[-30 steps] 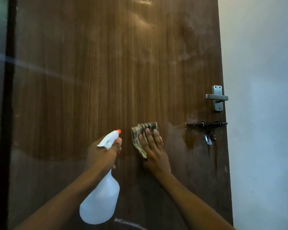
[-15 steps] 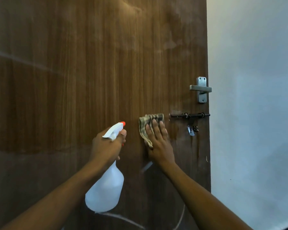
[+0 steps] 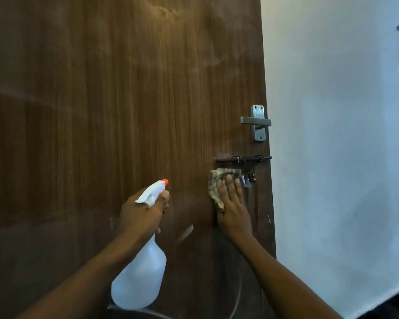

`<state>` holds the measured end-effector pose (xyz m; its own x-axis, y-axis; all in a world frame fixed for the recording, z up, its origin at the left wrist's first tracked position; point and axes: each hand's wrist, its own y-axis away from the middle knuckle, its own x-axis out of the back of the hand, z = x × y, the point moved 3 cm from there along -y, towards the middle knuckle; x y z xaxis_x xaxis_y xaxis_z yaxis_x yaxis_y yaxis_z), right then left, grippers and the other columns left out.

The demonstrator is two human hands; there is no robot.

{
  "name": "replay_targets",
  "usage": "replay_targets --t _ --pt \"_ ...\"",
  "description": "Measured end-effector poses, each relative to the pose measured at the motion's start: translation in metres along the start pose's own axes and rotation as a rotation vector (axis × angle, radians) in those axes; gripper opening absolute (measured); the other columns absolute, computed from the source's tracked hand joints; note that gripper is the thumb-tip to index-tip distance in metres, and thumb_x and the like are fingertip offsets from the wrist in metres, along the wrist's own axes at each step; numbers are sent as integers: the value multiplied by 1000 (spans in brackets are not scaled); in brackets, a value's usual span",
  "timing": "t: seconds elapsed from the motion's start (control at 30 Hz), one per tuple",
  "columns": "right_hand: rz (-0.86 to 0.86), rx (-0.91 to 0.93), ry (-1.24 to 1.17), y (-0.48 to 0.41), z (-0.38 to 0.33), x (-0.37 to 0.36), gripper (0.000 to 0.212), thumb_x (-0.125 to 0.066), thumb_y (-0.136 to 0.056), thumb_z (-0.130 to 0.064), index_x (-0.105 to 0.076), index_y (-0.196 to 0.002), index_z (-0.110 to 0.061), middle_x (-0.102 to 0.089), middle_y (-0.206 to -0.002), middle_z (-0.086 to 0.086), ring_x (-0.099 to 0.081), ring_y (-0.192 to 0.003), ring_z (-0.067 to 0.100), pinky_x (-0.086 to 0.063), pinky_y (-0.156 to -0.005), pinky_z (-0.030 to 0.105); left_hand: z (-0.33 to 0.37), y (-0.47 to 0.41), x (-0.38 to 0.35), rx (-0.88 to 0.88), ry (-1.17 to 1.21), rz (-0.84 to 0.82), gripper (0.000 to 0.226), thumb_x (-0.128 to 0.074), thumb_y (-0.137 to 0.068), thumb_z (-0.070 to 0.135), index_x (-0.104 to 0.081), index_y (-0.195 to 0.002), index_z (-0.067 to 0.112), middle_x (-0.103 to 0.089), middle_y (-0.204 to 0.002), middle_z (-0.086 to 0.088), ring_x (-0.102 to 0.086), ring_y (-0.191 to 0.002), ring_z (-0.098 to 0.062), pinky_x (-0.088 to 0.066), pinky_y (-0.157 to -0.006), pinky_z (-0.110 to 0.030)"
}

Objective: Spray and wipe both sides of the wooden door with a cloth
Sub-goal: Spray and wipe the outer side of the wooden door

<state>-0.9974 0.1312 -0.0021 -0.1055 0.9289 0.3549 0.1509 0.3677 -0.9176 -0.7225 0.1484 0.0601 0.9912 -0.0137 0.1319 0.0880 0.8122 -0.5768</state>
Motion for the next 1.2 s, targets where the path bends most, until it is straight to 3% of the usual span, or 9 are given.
replay_targets --t 0.13,0.2,0.37,0.47,0.6,0.73,0.93,1.1,1.2 --pt "41 -352 -146 -33 -27 4 69 -40 -105 -32 8 -156 -32 17 -165 -2 21 -150 26 -18 -121 52 2 -1 -7 -8 -1 -3 44 -60 -82 42 -60 -112 10 -66 -100 -10 -63 -73 -22 -47 -55 -23" --pt "42 -245 -177 -39 -58 -2 71 -41 -104 -31 7 -156 -32 15 -166 2 22 -149 29 -14 -120 50 4 1 -11 -25 -14 -9 35 -60 -85 38 -59 -108 12 -65 -92 -5 -61 -70 -20 -47 -55 -23" --pt "7 148 -48 -27 -56 -14 83 -52 -91 -30 -4 -158 -36 0 -168 -3 5 -154 27 -35 -115 53 7 3 -17 -25 -25 -25 42 -58 -86 39 -55 -117 11 -62 -98 -7 -59 -67 -20 -43 -50 -20" --pt "29 21 -57 -25 -31 -2 73 -39 -93 -36 -3 -157 -40 2 -167 -8 6 -154 23 -43 -105 48 8 5 -15 -44 -21 -22 39 -59 -86 36 -56 -115 10 -60 -89 -3 -58 -63 -19 -43 -47 -19" --pt "36 -139 -117 -9 -36 -9 71 -46 -100 -30 -2 -156 -35 13 -165 -8 19 -152 21 -25 -112 41 5 5 -8 -22 1 -13 44 -61 -85 35 -54 -119 8 -62 -101 -11 -59 -68 -23 -44 -53 -22" --pt "-32 15 -22 11 3 1 86 -53 -90 -13 -6 -158 -37 7 -167 -10 6 -154 26 -48 -98 44 5 8 -10 -8 23 -20 40 -61 -84 35 -54 -114 10 -63 -101 -13 -60 -68 -26 -45 -54 -23" --pt "-31 -272 -23 16 42 15 80 -50 -99 -13 4 -153 -35 13 -163 -13 17 -152 25 -45 -104 57 11 9 -16 -29 11 -36 45 -60 -83 39 -55 -117 11 -64 -104 -12 -61 -75 -25 -44 -53 -22" --pt "-54 15 -30 5 -17 3 100 -61 -87 -4 3 -157 -38 10 -167 -5 4 -152 34 -57 -90 46 23 15 -25 -81 18 -57 27 -60 -85 35 -57 -107 18 -65 -89 -4 -62 -69 -21 -45 -53 -22" --pt "-56 27 -29 -40 -49 10 86 -56 -96 -21 2 -157 -34 9 -167 -1 11 -152 30 -41 -110 51 29 15 -26 -102 14 -76 31 -59 -85 37 -58 -110 18 -66 -91 -3 -63 -69 -21 -46 -53 -22"
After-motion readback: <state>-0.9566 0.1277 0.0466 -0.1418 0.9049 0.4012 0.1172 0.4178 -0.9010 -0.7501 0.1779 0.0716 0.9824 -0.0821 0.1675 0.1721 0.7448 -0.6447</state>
